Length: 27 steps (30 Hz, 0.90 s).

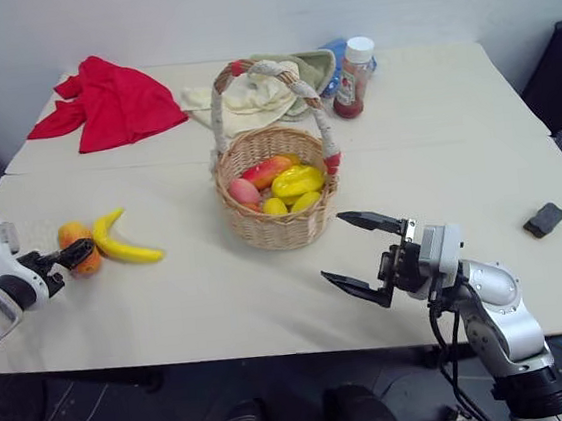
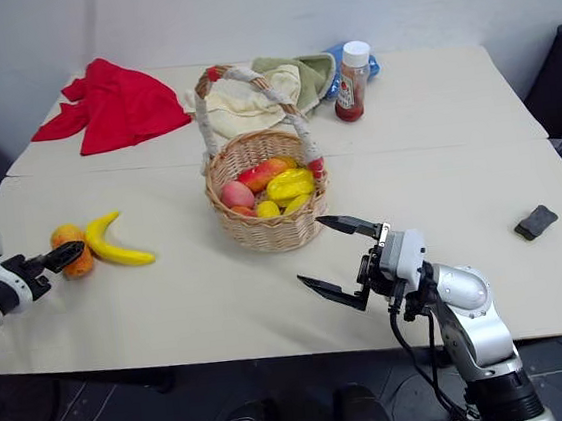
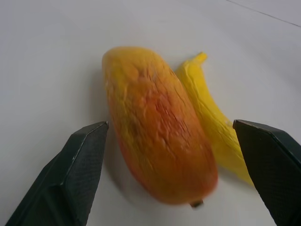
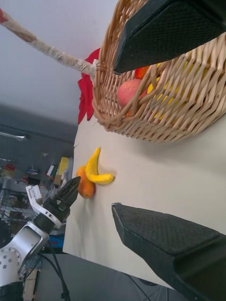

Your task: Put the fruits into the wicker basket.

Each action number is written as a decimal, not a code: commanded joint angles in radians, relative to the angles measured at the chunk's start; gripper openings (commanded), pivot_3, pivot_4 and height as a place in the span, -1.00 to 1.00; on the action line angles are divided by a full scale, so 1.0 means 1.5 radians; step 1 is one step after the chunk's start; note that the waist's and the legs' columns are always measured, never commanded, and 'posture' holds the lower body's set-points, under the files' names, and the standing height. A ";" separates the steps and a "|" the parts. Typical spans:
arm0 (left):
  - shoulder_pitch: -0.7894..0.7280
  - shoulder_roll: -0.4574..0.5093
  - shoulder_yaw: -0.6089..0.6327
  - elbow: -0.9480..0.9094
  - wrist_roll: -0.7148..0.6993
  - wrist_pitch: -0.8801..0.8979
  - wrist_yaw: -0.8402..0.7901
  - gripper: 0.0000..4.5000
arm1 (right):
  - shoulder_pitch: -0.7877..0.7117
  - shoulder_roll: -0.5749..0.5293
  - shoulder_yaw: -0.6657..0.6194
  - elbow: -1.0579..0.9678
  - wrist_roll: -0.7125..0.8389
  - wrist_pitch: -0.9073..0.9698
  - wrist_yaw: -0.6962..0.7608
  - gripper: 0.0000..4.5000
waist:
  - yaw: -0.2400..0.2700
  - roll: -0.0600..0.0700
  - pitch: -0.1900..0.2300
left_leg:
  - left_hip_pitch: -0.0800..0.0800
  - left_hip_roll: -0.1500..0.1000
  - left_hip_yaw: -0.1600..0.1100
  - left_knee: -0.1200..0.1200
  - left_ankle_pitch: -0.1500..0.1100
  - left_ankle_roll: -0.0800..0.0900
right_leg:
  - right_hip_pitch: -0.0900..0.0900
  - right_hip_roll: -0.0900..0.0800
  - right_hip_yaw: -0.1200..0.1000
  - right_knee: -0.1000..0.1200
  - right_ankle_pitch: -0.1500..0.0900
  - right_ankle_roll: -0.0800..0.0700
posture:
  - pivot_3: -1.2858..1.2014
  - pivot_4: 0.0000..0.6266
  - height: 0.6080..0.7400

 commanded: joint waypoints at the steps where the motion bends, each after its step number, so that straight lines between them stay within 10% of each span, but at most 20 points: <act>1: -0.068 0.026 -0.025 0.087 0.066 -0.027 -0.057 0.98 | 0.018 -0.011 -0.018 -0.035 -0.001 -0.005 -0.014 1.00 | 0.004 0.000 0.000 | 0.000 0.000 0.000 0.000 0.000 0.000 | 0.000 0.000 0.000 0.000 0.000 0.000 | 0.03 -0.52 1.00; 6: -0.117 0.020 -0.055 0.165 0.132 -0.023 -0.081 0.98 | 0.034 -0.018 -0.025 -0.054 -0.004 0.004 -0.032 1.00 | 0.007 -0.001 0.000 | 0.000 -0.001 0.002 0.002 -0.001 0.001 | 0.001 -0.001 0.001 0.000 0.001 0.001 | 0.03 -0.52 1.00; 14: -0.115 -0.018 -0.005 0.190 0.140 -0.011 -0.088 0.12 | 0.055 -0.037 -0.038 -0.067 0.002 0.004 -0.039 1.00 | 0.006 -0.001 0.000 | 0.003 0.000 0.003 0.003 -0.001 0.002 | 0.001 -0.002 0.001 0.004 0.001 0.002 | 0.03 -0.52 1.00; 21: -0.124 0.013 0.108 0.196 0.120 -0.030 -0.086 0.09 | 0.058 -0.046 -0.047 -0.073 0.002 0.004 -0.042 1.00 | 0.005 -0.002 0.000 | 0.003 0.000 0.003 0.004 -0.001 0.002 | 0.001 -0.002 0.001 0.004 0.001 0.002 | 0.03 -0.52 1.00; 27: 0.009 0.115 0.078 -0.088 0.003 -0.025 -0.528 0.09 | 0.080 -0.055 -0.108 -0.101 0.046 0.052 -0.096 1.00 | 0.007 -0.007 0.002 | 0.001 0.001 0.003 0.003 -0.001 0.000 | 0.000 -0.003 0.001 0.003 0.001 0.001 | 0.03 -0.52 1.00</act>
